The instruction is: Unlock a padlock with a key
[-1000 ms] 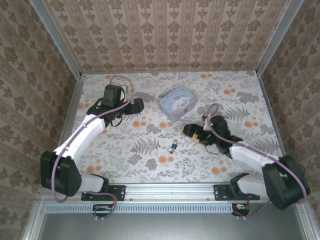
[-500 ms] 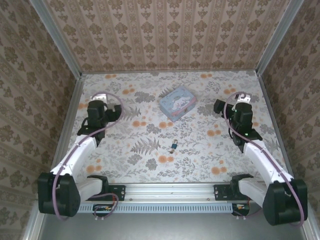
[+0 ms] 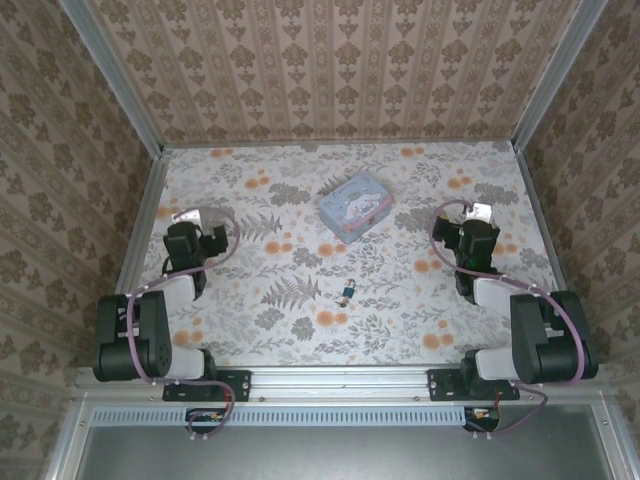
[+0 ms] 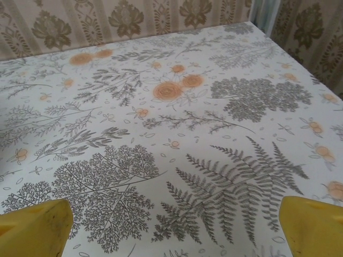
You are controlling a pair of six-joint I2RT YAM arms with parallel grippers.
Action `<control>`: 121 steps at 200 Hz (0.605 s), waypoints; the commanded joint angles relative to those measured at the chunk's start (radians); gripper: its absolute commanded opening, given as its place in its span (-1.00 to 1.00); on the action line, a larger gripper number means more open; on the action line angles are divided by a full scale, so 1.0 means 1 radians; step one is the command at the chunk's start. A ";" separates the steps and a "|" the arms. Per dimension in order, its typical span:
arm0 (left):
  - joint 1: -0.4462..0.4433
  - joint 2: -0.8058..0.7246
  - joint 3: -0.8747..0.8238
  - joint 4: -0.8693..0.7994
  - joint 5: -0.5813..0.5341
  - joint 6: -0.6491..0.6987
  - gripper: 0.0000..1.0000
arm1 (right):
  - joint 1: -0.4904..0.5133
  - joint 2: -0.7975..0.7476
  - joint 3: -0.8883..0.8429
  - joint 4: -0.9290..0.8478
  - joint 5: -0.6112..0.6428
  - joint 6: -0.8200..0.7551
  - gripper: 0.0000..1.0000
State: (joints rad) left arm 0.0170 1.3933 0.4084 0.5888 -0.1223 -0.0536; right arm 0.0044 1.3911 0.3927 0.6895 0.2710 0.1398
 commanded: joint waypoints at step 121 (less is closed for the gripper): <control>-0.028 0.147 0.005 0.253 0.127 0.105 1.00 | -0.004 0.139 -0.013 0.221 -0.190 -0.078 0.99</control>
State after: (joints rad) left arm -0.0162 1.5414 0.4046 0.8490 -0.0235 0.0315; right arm 0.0017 1.5311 0.3927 0.8509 0.0452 0.0555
